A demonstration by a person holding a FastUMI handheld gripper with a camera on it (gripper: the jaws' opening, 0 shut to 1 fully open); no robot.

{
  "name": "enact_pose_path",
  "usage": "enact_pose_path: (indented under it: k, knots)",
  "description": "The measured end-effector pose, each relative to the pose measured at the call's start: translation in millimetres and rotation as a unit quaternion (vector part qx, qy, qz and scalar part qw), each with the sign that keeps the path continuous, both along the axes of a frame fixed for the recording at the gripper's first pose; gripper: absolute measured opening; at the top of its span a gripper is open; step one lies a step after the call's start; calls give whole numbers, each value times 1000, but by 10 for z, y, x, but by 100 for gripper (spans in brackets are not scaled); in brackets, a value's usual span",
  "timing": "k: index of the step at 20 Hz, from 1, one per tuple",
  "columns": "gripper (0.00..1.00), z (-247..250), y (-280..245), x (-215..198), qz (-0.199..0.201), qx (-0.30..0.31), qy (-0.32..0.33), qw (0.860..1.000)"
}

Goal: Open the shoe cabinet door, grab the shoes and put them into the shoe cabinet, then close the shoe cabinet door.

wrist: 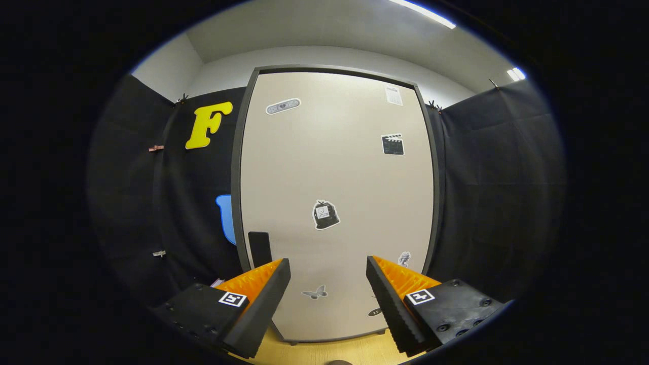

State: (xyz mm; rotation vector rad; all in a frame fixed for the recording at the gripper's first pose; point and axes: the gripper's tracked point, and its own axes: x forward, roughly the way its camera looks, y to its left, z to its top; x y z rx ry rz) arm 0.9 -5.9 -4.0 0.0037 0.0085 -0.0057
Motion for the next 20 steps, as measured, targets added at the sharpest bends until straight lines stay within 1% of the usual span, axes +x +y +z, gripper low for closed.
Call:
enact_pose_path:
  k: [3, 6, 14, 20]
  knots:
    - [98, -32, -11, 32, 0, 2, 5, 1000]
    - [98, -52, 68, 79, 10, 5, 6, 1000]
    - [98, -295, 676, 343, 62, 11, 30, 998]
    - [98, -464, 881, 626, 62, 17, 42, 997]
